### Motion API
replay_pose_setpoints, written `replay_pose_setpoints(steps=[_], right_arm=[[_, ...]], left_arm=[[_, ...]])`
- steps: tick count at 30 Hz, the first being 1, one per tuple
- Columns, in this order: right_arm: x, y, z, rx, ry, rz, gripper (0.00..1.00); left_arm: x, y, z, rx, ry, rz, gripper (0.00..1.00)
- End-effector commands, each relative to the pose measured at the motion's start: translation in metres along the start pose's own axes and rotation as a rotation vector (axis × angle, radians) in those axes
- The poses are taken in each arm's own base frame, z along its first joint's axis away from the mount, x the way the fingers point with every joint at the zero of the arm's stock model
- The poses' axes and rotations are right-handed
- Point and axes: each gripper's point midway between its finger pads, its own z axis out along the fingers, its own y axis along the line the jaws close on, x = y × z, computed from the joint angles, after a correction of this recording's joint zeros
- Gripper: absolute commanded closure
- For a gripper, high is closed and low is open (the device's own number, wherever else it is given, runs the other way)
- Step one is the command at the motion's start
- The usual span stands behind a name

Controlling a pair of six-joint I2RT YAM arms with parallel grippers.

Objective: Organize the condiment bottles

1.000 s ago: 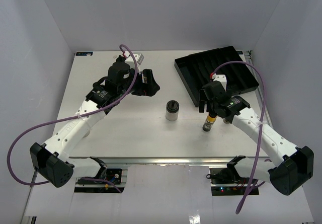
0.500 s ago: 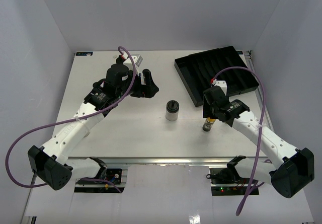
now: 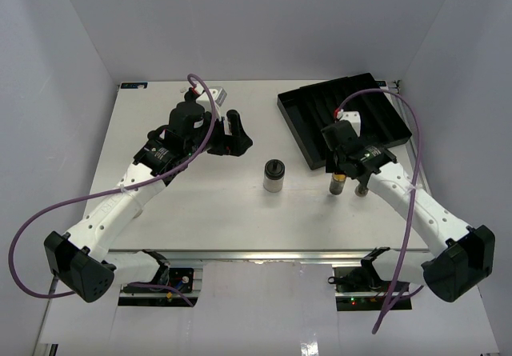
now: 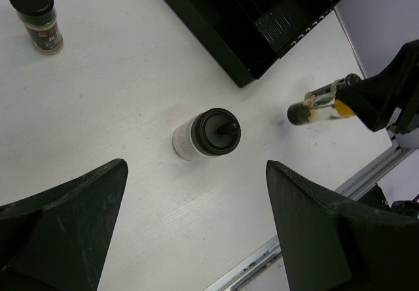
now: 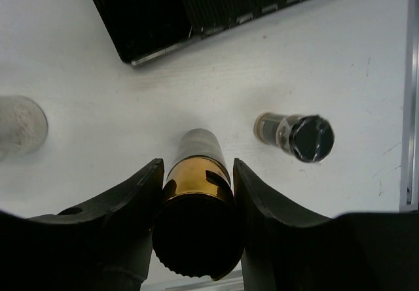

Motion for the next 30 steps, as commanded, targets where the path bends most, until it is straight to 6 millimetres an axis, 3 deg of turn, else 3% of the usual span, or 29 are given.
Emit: replay_pose_setpoints(steps=[1,3,7,13,24,30], right_arm=[[-0.094,-0.02,-0.011,0.028,-0.192,0.077,0.92],[-0.122,-0.025,-0.008,0.014,-0.225,0.098,0.92],[-0.157,-0.06,0.013,0.072,-0.241,0.171,0.92],[-0.179,-0.09,0.046,0.11,-0.255,0.216,0.92],[-0.186,-0.092,0.098,0.07,-0.27,0.231,0.92],[-0.166,-0.09,0.126,0.072,-0.204,0.214,0.92]], left_arm=[[-0.019,-0.01,-0.009,0.027,-0.049,0.014,0.02],[-0.019,-0.01,-0.007,0.026,-0.05,0.016,0.02],[-0.018,-0.009,0.0,0.03,-0.038,0.018,0.02],[-0.02,-0.013,0.007,0.051,-0.041,0.014,0.02],[-0.026,-0.011,0.01,0.035,-0.044,0.041,0.02],[-0.025,-0.006,0.011,0.013,-0.044,0.048,0.02]])
